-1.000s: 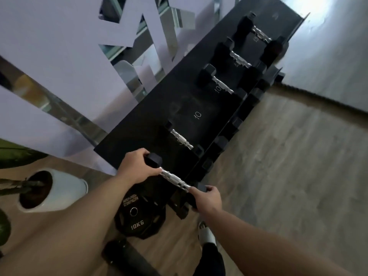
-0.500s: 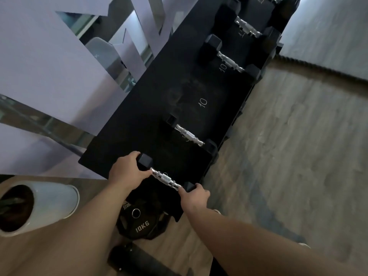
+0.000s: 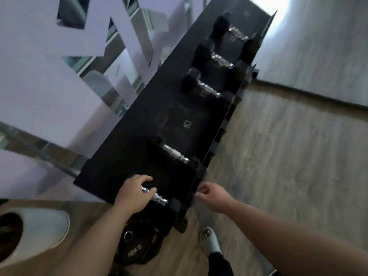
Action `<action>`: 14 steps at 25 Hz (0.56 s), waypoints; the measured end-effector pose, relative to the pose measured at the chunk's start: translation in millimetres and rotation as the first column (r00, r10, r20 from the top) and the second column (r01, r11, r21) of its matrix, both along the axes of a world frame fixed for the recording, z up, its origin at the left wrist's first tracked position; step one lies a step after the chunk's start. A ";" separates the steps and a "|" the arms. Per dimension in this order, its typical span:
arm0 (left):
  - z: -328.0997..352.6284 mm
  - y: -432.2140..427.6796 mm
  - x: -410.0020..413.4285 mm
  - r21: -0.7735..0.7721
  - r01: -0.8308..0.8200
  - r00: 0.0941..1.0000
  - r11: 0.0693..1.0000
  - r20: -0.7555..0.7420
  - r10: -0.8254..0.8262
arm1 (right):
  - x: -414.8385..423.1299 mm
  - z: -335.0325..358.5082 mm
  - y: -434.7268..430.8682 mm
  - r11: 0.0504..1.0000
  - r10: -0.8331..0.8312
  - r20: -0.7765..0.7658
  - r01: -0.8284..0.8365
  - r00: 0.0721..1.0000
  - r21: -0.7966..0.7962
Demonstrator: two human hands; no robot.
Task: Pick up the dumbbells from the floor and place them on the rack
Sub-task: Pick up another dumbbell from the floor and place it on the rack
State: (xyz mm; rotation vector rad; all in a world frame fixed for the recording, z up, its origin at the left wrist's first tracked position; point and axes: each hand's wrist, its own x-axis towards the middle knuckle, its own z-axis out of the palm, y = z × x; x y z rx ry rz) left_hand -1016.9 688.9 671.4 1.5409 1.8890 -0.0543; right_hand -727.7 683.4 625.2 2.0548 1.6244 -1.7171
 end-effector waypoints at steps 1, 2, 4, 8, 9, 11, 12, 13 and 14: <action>11.5 7.5 21.1 -0.028 0.010 0.997 1.000 0.075 -0.008 | 32.1 15.3 9.9 1.000 -0.001 0.008 0.000 1.000 0.018; 23.0 14.6 45.2 -0.057 0.027 0.992 0.998 0.128 -0.019 | 65.4 31.4 17.9 0.999 -0.023 0.024 0.022 0.999 0.041; 47.1 31.3 108.8 -0.079 0.102 0.977 0.992 0.193 -0.085 | 140.7 68.6 23.0 0.987 -0.117 0.066 0.108 0.991 0.122; 93.3 52.6 269.9 -0.040 0.317 0.918 0.948 0.265 -0.296 | 285.3 124.6 -11.6 0.910 -0.350 0.082 0.318 0.933 0.265; 103.4 53.6 311.8 -0.027 0.365 0.898 0.930 0.274 -0.345 | 320.7 133.0 -28.0 0.882 -0.413 0.075 0.379 0.907 0.280; 124.3 52.8 395.0 0.011 0.472 0.850 0.882 0.260 -0.458 | 393.2 148.4 -67.6 0.798 -0.555 0.052 0.515 0.830 0.312; 133.4 50.1 435.1 0.024 0.518 0.827 0.855 0.244 -0.507 | 429.8 154.3 -90.4 0.747 -0.624 0.041 0.581 0.780 0.324; 143.8 46.6 482.6 0.040 0.567 0.797 0.823 0.227 -0.560 | 471.8 161.3 -117.3 0.690 -0.688 0.033 0.640 0.725 0.339; 152.2 43.5 524.3 0.060 0.607 0.767 0.793 0.216 -0.604 | 509.2 166.7 -141.9 0.644 -0.734 0.031 0.679 0.679 0.353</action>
